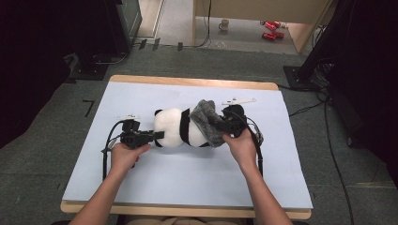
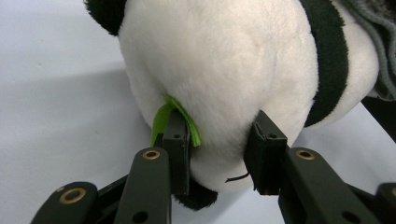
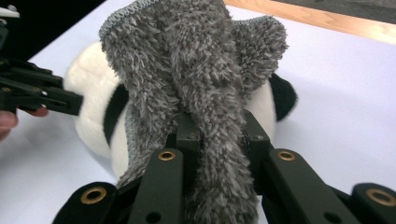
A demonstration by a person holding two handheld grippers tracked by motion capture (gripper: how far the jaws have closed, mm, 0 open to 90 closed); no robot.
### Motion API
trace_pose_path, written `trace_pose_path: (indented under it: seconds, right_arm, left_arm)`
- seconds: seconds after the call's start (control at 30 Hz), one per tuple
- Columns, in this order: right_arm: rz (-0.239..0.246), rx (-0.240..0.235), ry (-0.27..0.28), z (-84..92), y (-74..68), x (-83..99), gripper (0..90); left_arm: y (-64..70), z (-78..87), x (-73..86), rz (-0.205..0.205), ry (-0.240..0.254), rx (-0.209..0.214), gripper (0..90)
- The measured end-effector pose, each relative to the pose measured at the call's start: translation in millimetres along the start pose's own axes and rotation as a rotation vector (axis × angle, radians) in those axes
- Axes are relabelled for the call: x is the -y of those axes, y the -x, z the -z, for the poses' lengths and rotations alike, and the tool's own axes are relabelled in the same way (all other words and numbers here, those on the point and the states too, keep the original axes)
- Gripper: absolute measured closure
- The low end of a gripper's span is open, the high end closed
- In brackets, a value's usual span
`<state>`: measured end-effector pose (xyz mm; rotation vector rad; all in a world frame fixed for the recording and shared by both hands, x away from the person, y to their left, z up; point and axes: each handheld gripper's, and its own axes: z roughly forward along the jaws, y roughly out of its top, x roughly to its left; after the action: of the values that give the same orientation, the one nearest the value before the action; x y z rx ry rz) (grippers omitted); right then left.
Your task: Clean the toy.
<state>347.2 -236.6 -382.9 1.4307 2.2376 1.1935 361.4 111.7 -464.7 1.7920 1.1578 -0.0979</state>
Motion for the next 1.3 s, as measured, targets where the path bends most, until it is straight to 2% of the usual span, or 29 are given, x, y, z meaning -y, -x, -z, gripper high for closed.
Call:
trace_pose_path:
  seconds: [0.07,0.13,0.23,0.3,0.43,0.67,0.9,1.3]
  right_arm:
    - [-0.002,0.032,-0.006,4.5,7.7,2.2,75.3]
    - [-0.037,0.038,-0.003,10.1,18.8,5.8,75.6]
    - [-0.085,0.042,0.037,19.6,33.6,5.8,75.7]
    - [-0.101,0.044,0.079,25.6,39.1,1.7,75.7]
    - [-0.095,0.039,0.128,25.2,38.3,-4.9,75.7]
    - [-0.06,0.021,0.069,-1.9,26.3,-6.7,75.7]
    - [-0.074,0.027,0.043,-14.2,29.9,2.7,75.7]
    - [-0.106,0.05,0.072,-19.8,32.5,27.5,75.9]
  left_arm:
    - [-0.9,-0.1,0.3,0.0,-0.003,-0.001,64.9]
    - [-1.4,-0.5,0.5,0.008,-0.004,0.001,64.8]
    - [-0.5,-0.7,1.6,0.004,-0.001,-0.004,64.6]
    - [0.8,-0.7,2.7,0.001,0.003,-0.01,64.6]
    - [2.4,0.0,6.1,-0.004,0.003,-0.016,64.5]
    - [3.6,0.8,12.0,-0.005,0.009,-0.019,64.4]
    - [2.3,-0.8,12.3,0.001,0.022,-0.013,64.0]
    - [1.7,-3.9,6.8,0.004,0.021,-0.02,64.0]
